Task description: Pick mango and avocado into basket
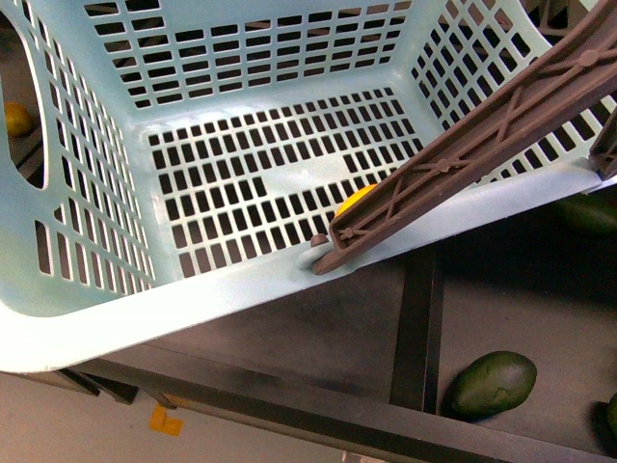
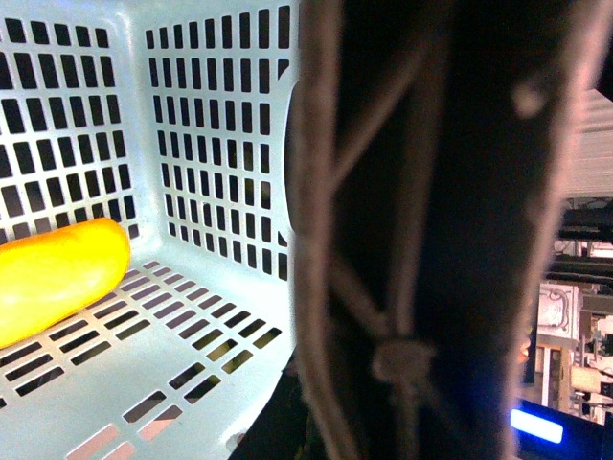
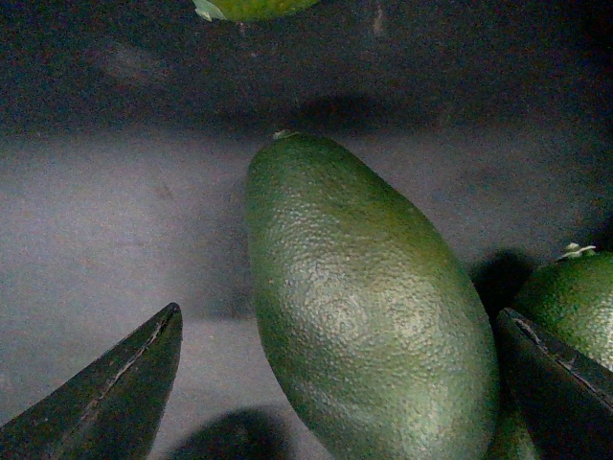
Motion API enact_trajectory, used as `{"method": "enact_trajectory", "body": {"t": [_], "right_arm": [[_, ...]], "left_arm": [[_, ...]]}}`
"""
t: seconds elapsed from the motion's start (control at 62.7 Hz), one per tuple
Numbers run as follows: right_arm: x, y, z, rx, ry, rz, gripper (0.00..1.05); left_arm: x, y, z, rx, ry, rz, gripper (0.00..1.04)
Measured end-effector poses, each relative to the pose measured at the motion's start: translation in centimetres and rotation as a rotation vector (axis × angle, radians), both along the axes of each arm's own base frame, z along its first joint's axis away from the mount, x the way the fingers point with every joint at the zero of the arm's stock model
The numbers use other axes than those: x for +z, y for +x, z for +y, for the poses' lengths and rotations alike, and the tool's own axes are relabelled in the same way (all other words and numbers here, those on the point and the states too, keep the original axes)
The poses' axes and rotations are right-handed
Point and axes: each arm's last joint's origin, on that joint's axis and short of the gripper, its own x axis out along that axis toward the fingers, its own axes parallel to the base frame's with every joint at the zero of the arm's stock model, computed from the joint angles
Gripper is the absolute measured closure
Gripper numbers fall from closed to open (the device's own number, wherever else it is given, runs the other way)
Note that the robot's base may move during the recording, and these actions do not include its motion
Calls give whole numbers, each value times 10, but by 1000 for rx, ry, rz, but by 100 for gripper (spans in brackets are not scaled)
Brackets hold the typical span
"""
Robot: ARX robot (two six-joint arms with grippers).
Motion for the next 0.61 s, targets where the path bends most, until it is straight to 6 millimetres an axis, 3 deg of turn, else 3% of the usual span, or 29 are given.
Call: {"method": "enact_trajectory", "body": {"t": [0.606], "right_arm": [[-16,6,1,-58,31,14,9]], "left_arm": [[0,0,0,0,0,0,101]]}}
